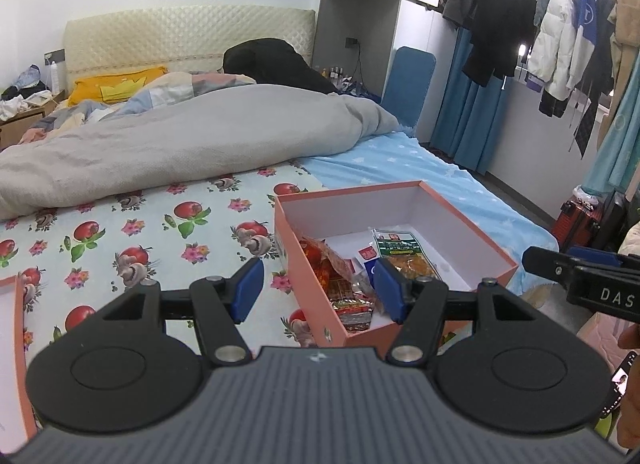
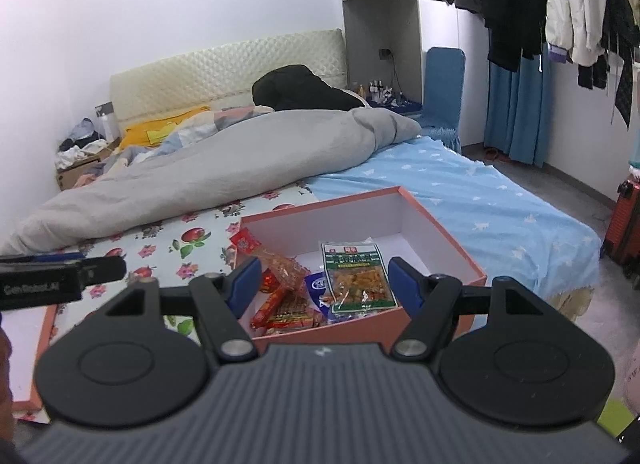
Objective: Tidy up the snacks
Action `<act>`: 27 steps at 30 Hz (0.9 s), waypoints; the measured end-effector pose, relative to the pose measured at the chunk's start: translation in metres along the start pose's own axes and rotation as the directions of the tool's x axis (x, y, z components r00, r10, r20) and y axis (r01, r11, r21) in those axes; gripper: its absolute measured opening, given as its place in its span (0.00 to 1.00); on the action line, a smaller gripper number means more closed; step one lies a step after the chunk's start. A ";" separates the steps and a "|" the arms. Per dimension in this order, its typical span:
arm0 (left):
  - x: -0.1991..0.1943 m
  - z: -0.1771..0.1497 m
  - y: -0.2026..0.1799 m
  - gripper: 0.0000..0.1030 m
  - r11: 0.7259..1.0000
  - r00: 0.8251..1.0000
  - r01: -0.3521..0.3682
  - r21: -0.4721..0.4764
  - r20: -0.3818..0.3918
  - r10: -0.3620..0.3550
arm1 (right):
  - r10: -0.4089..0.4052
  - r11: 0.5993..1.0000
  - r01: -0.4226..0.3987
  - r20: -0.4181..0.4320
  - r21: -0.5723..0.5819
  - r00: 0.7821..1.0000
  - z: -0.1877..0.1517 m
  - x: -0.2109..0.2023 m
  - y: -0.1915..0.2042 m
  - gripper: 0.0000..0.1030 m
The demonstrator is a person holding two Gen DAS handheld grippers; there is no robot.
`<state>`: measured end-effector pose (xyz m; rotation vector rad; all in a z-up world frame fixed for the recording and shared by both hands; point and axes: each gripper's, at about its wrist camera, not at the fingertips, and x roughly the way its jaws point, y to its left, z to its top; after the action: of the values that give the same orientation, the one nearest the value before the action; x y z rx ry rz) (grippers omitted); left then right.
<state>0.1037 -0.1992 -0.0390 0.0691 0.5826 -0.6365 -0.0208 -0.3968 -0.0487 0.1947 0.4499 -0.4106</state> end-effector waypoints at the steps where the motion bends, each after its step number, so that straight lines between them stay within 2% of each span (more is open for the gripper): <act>1: -0.001 0.000 -0.001 0.65 1.000 1.000 -0.003 0.001 0.001 0.003 | 0.001 1.000 -0.001 -0.002 0.001 1.000 0.000 0.000 -0.001 0.70; 27: -0.001 -0.003 -0.002 0.66 1.000 1.000 -0.014 -0.003 -0.010 0.014 | 0.003 1.000 -0.004 -0.031 -0.024 1.000 -0.007 0.006 0.001 0.70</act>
<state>0.1010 -0.1997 -0.0407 0.0733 0.5926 -0.6216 -0.0180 -0.3955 -0.0577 0.1786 0.4851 -0.3989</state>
